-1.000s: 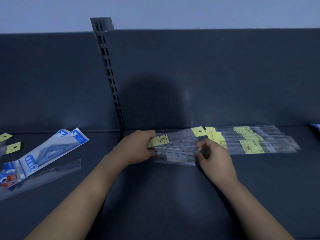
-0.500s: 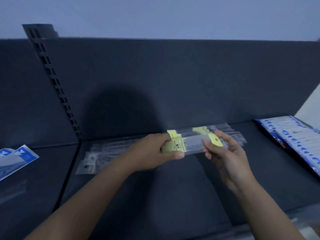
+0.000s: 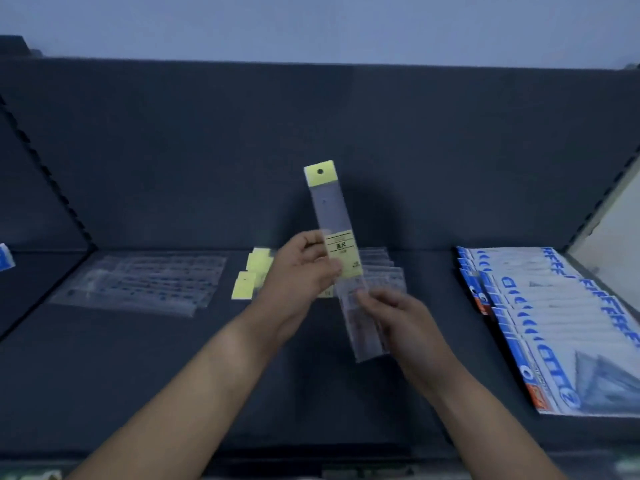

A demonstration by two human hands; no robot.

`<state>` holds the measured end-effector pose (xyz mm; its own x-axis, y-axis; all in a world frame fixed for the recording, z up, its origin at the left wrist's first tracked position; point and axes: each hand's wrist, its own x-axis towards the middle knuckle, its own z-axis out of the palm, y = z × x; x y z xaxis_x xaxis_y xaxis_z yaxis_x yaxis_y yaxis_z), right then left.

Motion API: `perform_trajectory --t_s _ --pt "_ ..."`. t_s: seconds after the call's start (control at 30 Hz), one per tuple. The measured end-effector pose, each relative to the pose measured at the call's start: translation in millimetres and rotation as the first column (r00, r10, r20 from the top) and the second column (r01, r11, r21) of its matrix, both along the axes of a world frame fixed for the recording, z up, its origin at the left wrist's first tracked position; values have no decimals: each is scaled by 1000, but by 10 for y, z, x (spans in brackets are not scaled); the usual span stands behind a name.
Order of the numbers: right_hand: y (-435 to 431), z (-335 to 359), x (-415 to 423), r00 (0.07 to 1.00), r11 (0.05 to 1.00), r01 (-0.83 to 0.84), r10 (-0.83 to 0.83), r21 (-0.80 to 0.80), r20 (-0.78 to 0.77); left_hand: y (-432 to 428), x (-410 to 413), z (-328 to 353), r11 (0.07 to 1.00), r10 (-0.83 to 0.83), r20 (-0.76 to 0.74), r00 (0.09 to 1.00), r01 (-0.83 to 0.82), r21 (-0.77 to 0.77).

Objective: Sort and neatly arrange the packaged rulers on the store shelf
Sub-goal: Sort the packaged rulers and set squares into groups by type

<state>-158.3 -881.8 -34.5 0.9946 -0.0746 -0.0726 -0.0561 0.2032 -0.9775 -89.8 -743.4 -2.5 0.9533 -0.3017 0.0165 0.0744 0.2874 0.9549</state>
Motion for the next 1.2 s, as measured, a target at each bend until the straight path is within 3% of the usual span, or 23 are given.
perform_trajectory --t_s 0.07,0.13,0.2,0.27,0.33,0.43,0.53,0.6,0.73,1.0,1.2 --pt "-206 46 5 995 984 67 -55 -162 78 15 -5 39 996 48 -34 998 -51 -80" --pt "-407 129 45 991 921 54 -1 -386 135 125 25 91 989 126 1 992 -126 -76" --pt "-582 193 124 989 788 29 67 -615 133 287 89 130 973 229 57 972 -231 31" --pt "-691 212 239 991 570 67 61 -819 123 459 148 114 936 243 110 964 -263 233" --pt "-687 210 374 987 422 86 85 -902 134 583 188 70 867 182 145 973 -228 444" --pt "-551 132 603 984 334 59 139 -941 112 684 285 -98 710 152 226 962 -265 652" --pt "-463 -77 747 981 135 100 152 -986 120 712 392 -326 503 176 330 928 -373 780" --pt "-437 -191 768 974 55 146 164 -988 154 697 407 -455 378 203 410 889 -458 805" --pt "-390 -230 707 959 91 176 208 -980 192 675 350 -557 150 48 490 871 -491 858" --pt "404 173 690 919 243 258 236 -935 315 1205 20 -191 77 -92 580 809 -575 814" --pt "1824 258 639 880 257 198 378 -946 287 2445 -352 28 -149 -103 594 798 -603 784"
